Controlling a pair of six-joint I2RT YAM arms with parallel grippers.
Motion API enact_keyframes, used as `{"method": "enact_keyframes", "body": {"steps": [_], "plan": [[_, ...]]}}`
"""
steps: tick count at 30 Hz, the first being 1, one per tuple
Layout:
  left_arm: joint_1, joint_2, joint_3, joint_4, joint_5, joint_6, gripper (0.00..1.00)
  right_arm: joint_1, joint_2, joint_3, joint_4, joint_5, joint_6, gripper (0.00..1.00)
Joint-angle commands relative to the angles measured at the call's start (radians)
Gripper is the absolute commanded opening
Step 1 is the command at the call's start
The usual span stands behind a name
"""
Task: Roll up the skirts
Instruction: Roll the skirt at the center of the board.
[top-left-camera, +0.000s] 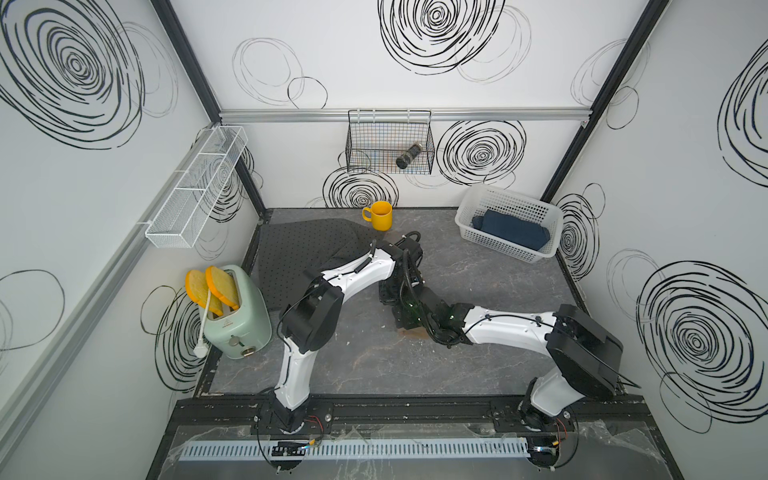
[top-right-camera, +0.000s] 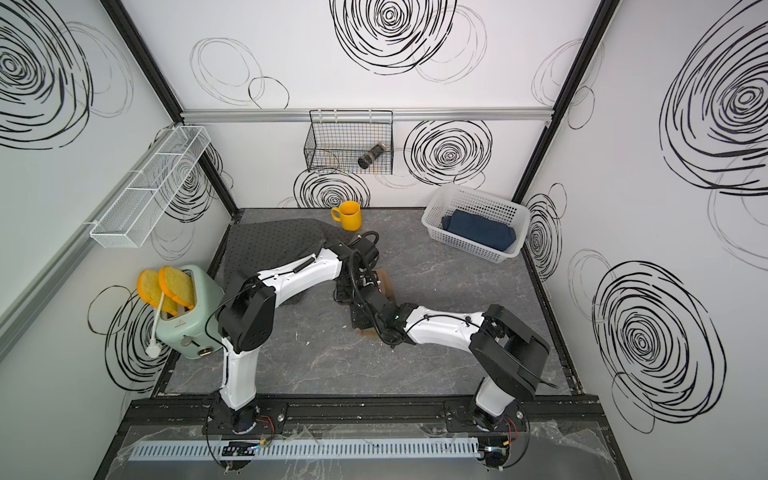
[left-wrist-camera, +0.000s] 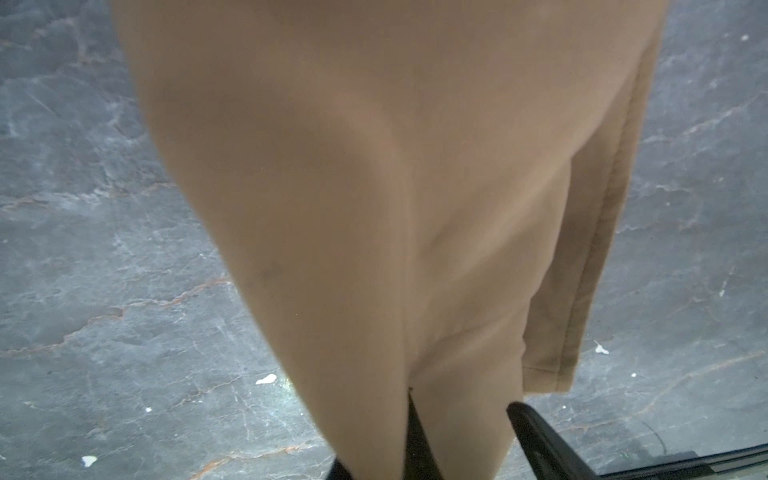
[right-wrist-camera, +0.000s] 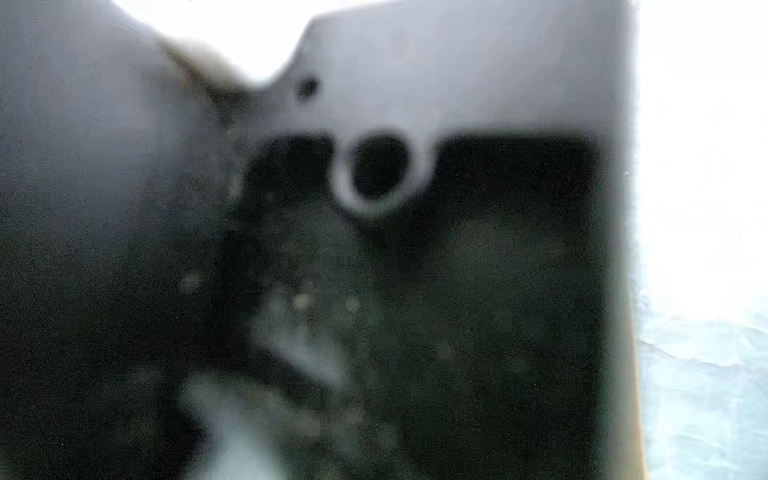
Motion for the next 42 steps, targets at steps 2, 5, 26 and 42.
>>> {"method": "enact_keyframes", "body": {"steps": [2,5,26,42], "plan": [[0.01,-0.043,0.031,0.051,0.015,0.034,0.0,-0.048,-0.15,-0.121,-0.03,-0.218,0.095,0.87],[0.05,-0.094,-0.01,0.124,0.083,0.008,0.0,-0.164,-0.288,-0.246,0.05,-0.479,0.203,0.88],[0.132,-0.277,-0.309,0.452,0.235,-0.292,0.0,-0.288,-0.677,-0.656,0.561,-0.473,1.196,0.98],[0.087,-0.449,-0.772,0.76,0.301,-0.486,0.0,-0.044,-0.448,-0.692,0.669,-0.381,1.264,0.98]]}}
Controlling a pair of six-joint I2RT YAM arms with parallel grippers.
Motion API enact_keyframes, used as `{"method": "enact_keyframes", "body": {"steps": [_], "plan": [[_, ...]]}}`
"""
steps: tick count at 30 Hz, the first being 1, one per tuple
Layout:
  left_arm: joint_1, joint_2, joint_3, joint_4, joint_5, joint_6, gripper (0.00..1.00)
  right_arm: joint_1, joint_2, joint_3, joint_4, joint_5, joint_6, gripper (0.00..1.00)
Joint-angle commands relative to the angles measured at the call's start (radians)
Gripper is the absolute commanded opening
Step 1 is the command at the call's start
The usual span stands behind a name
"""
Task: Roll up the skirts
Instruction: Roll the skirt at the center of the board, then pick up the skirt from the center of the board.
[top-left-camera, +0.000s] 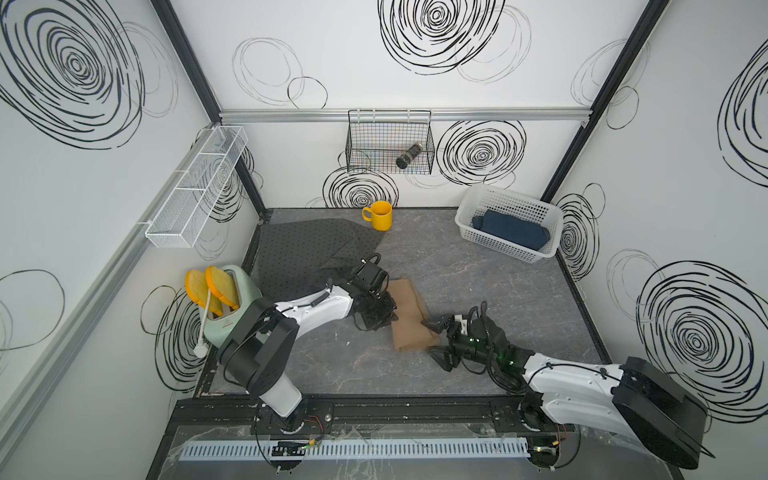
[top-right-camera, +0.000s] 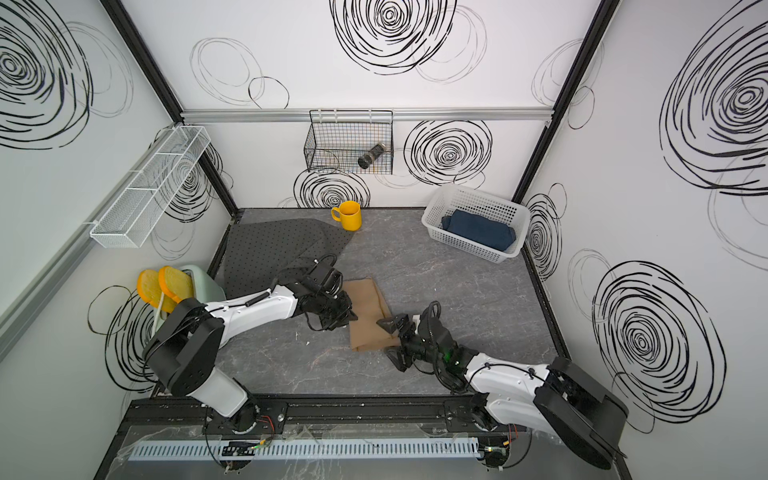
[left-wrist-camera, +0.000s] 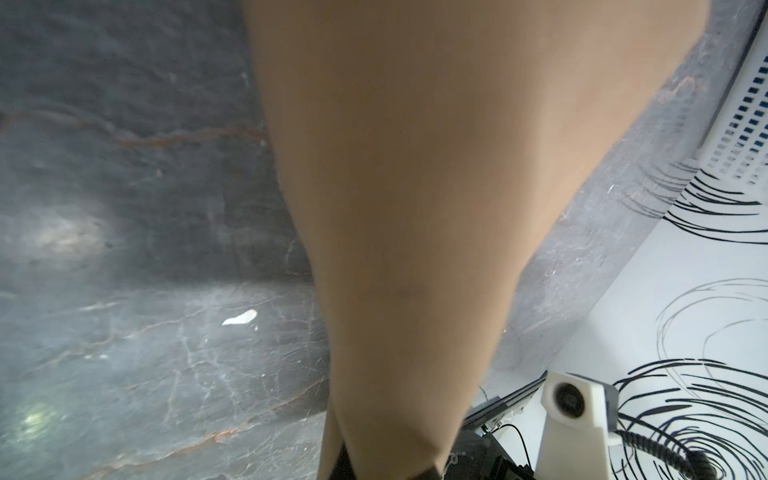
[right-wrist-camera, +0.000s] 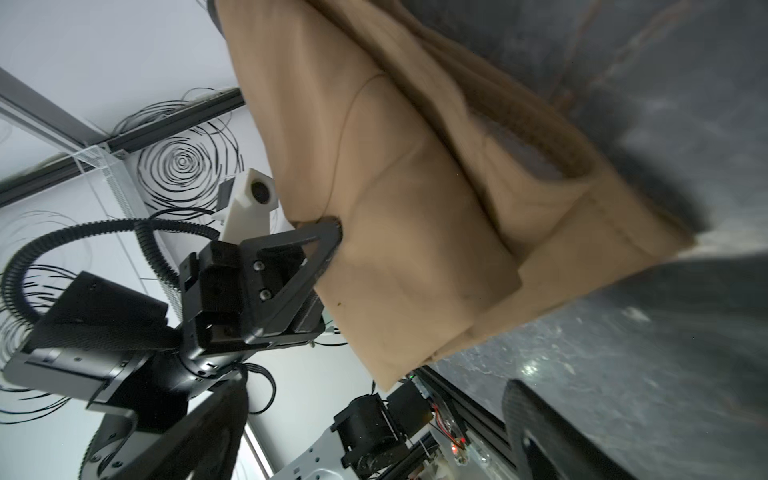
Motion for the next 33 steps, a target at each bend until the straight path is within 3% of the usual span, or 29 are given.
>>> {"method": "enact_keyframes", "body": {"steps": [1,7,13,16,20,22,31,33], "plan": [[-0.003,-0.023,-0.057,0.124,0.037,-0.094,0.0,0.056,0.027,-0.01,0.093,0.065,0.032,0.98],[-0.008,-0.014,-0.082,0.167,0.056,-0.131,0.0,0.174,0.083,-0.013,0.13,0.188,0.074,0.98],[-0.033,-0.035,-0.142,0.255,0.083,-0.2,0.0,0.132,0.246,0.006,0.269,0.173,0.035,0.98],[-0.044,-0.052,-0.172,0.281,0.084,-0.226,0.0,0.122,0.274,-0.028,0.346,0.223,0.031,0.98],[-0.05,-0.07,-0.226,0.376,0.099,-0.29,0.0,0.111,0.313,-0.001,0.323,0.225,0.0,0.99],[-0.049,-0.075,-0.227,0.374,0.099,-0.291,0.0,0.116,0.369,-0.002,0.39,0.208,0.01,0.92],[-0.021,-0.091,-0.255,0.406,0.115,-0.302,0.0,0.088,0.625,-0.083,0.744,0.214,0.039,0.35],[-0.007,-0.096,-0.253,0.388,0.11,-0.283,0.0,0.074,0.637,-0.084,0.754,0.195,0.013,0.3]]}}
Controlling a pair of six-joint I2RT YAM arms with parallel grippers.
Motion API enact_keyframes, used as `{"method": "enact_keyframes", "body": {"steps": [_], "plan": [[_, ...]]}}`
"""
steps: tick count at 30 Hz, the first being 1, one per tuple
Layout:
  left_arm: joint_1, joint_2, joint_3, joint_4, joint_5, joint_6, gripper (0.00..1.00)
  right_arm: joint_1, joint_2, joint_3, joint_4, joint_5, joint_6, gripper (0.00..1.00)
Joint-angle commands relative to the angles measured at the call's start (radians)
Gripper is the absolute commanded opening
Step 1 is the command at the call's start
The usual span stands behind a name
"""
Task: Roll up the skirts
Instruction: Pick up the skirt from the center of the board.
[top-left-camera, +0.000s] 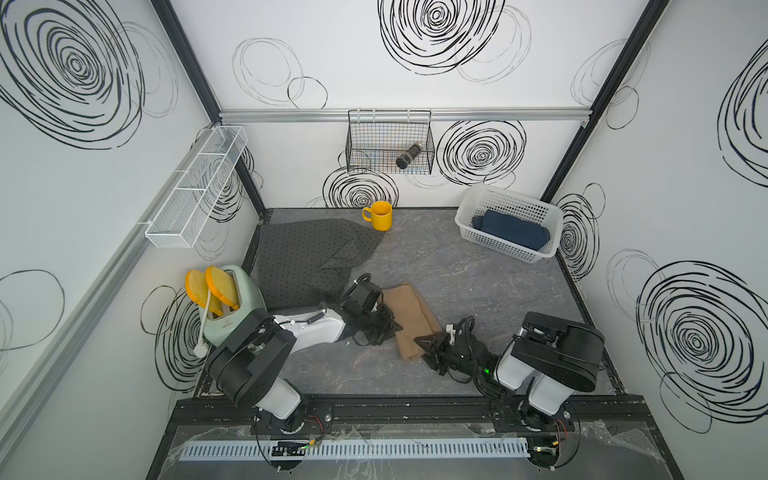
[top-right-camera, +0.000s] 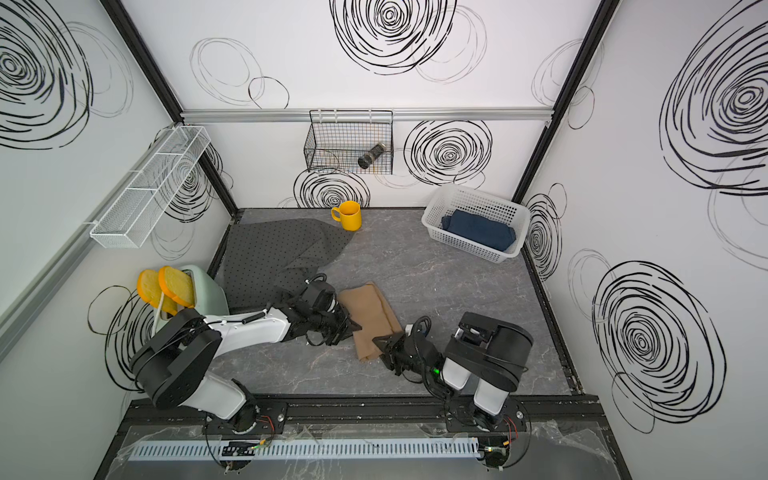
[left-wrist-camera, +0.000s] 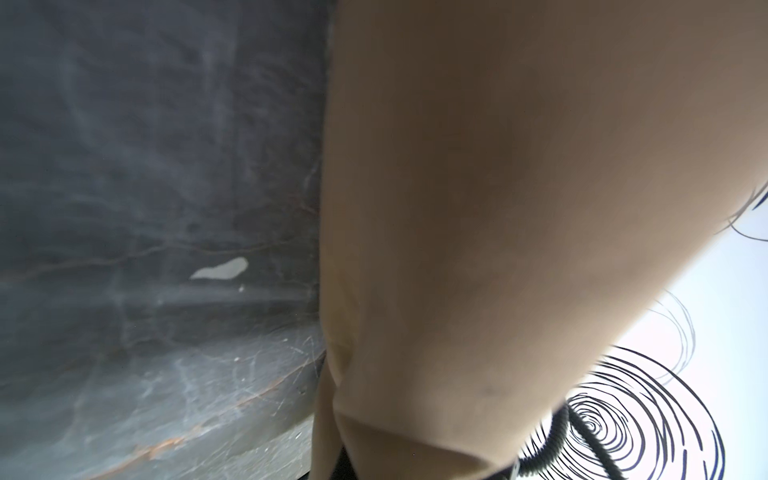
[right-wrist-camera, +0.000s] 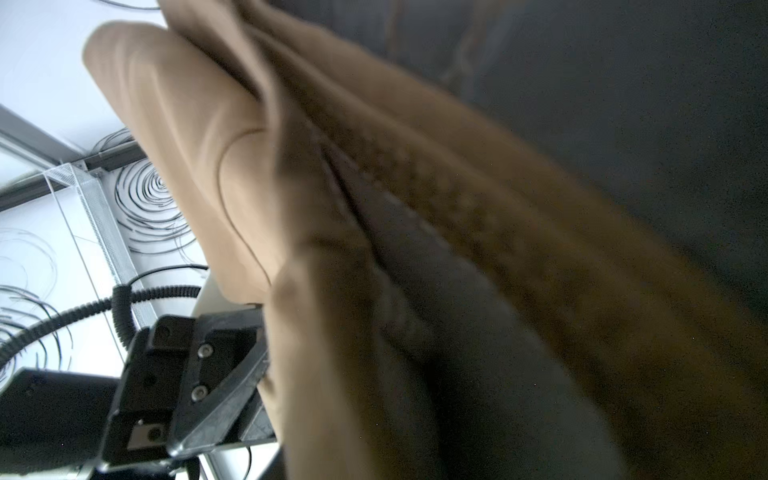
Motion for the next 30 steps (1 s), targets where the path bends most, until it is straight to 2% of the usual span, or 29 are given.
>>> {"method": "enact_keyframes", "body": {"steps": [1,3,4,6,8,9,12,16,21,27,30], "plan": [[0.029,-0.023,-0.005,0.011,0.023,0.002,0.0,-0.029,0.024,-0.028,0.053,-0.001,-0.037,0.27],[0.036,-0.022,0.01,-0.026,0.017,0.038,0.0,-0.05,-0.025,-0.023,-0.036,-0.002,-0.085,0.25],[0.042,-0.02,0.024,-0.063,0.005,0.071,0.01,-0.072,-0.064,-0.01,-0.112,-0.015,-0.134,0.19],[0.059,-0.025,0.06,-0.151,-0.025,0.149,0.22,-0.127,-0.163,0.056,-0.378,-0.068,-0.244,0.01],[0.091,-0.034,0.113,-0.256,-0.068,0.273,0.5,-0.163,-0.277,0.125,-0.617,-0.051,-0.386,0.0],[0.113,-0.045,0.153,-0.335,-0.111,0.336,0.6,-0.173,-0.337,0.16,-0.737,-0.027,-0.455,0.0],[0.173,-0.081,0.269,-0.524,-0.244,0.542,0.8,-0.225,-0.478,0.255,-0.999,0.019,-0.617,0.0],[0.249,-0.112,0.335,-0.622,-0.308,0.686,0.84,-0.332,-0.591,0.358,-1.204,0.031,-0.775,0.0],[0.283,-0.129,0.358,-0.656,-0.334,0.781,0.87,-0.515,-0.67,0.481,-1.257,-0.053,-0.933,0.0],[0.306,-0.093,0.352,-0.665,-0.35,0.887,0.88,-0.755,-0.557,0.825,-1.407,-0.19,-0.996,0.0],[0.305,-0.076,0.334,-0.646,-0.356,0.905,0.86,-0.864,-0.472,0.963,-1.362,-0.236,-0.994,0.0]]}}
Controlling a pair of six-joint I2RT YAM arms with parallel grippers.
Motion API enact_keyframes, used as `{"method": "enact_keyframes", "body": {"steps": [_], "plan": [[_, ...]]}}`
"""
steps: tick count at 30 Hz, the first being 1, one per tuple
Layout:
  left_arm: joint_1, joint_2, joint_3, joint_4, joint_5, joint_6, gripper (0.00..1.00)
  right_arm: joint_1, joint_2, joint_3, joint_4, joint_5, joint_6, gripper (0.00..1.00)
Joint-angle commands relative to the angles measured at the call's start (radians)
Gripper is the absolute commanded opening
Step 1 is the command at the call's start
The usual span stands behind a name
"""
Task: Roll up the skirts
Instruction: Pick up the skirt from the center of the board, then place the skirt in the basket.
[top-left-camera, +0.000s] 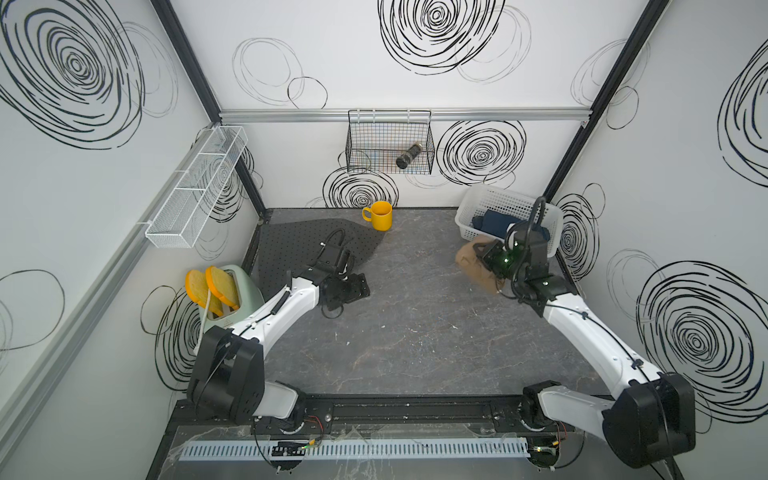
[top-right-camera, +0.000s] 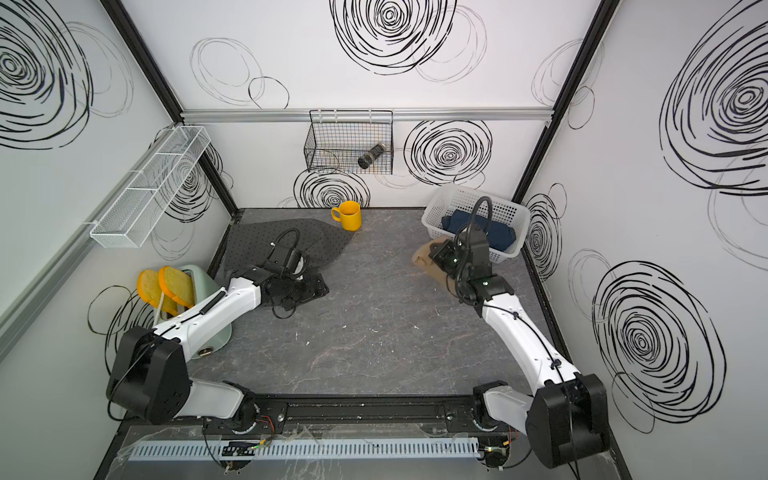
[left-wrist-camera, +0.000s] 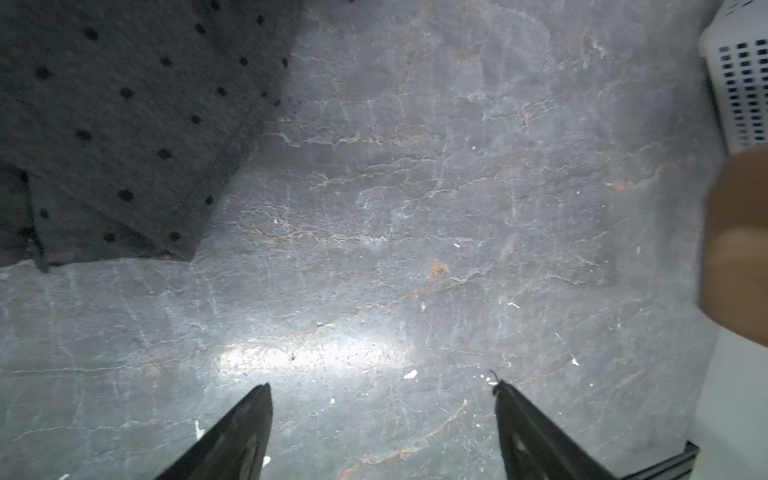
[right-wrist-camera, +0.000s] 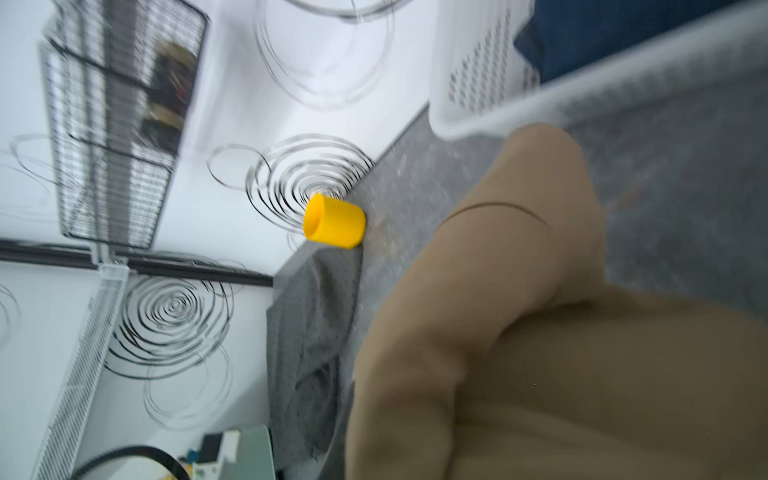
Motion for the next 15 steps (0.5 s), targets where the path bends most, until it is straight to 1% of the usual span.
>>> {"method": "enact_keyframes", "body": {"steps": [1,3,5,6,8,9,11,15], "plan": [[0.001,0.016,-0.016,0.012,-0.025,0.067,0.86,-0.117,0.087,0.166,-0.01,-0.094,-0.043,0.0],[-0.019,0.01,-0.023,0.028,-0.051,0.071,0.86,-0.2,0.166,0.263,0.026,-0.158,-0.029,0.0],[-0.031,0.008,-0.032,0.042,-0.074,0.075,0.86,-0.264,0.244,0.362,0.029,-0.198,0.001,0.0],[-0.029,0.008,-0.042,0.05,-0.059,0.072,0.85,-0.289,0.29,0.428,0.008,-0.201,-0.004,0.0],[-0.031,0.009,-0.053,0.064,-0.034,0.066,0.85,-0.322,0.354,0.545,-0.062,-0.166,-0.02,0.0],[-0.031,0.009,-0.059,0.066,-0.031,0.065,0.85,-0.336,0.372,0.574,-0.066,-0.138,-0.021,0.0],[-0.026,0.009,-0.059,0.064,-0.028,0.068,0.84,-0.357,0.392,0.598,-0.045,-0.098,-0.008,0.0],[-0.018,0.006,-0.073,0.079,0.005,0.062,0.84,-0.368,0.416,0.648,-0.062,0.071,-0.018,0.0]]}}
